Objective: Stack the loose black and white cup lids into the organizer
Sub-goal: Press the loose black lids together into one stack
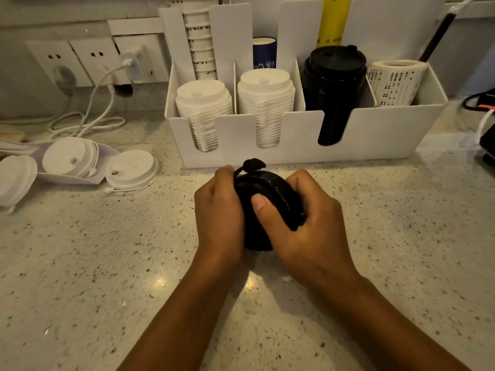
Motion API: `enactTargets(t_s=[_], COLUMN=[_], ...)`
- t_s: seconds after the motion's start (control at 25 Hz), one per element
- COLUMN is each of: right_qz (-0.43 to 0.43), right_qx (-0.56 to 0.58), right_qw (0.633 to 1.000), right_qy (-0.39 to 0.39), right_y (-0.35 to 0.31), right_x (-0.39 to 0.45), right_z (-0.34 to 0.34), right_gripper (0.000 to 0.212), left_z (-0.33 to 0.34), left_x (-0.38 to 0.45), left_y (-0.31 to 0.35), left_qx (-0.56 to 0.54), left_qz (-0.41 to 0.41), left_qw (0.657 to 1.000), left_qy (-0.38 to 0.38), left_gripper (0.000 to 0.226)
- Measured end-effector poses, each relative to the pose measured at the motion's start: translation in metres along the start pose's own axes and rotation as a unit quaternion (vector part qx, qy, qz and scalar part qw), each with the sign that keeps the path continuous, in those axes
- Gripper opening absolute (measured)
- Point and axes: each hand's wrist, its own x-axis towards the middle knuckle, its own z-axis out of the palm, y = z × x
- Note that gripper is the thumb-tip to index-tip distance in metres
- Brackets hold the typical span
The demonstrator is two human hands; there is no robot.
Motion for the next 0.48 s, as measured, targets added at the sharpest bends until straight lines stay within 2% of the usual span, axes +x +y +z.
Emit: enactTargets(t_s=[0.08, 0.16, 0.48], right_qz=[0.057, 0.073, 0.098], right_qx=[0.102, 0.137, 0.140], right_qw=[0.993, 0.988, 0.985], right_qy=[-0.010, -0.021, -0.023], right_y=[-0.0016, -0.0018, -0.0037], right_x=[0.0009, 0.0020, 0.0054], right_z=[0.0006, 0.0002, 0.0006], right_gripper=[0.034, 0.028, 0.052], left_z=[0.0003, -0.0003, -0.0008], left_x=[-0.0033, -0.0059, -0.0072], left_y=[-0.0003, -0.0007, -0.0100], left_qx=[0.061, 0.094, 0.167], left_qz=[0.077, 0.147, 0.292], left_qw=[0.995, 0.984, 0.941], left_qy=[-0.010, -0.022, -0.035], left_gripper=[0.039, 0.040, 0.038])
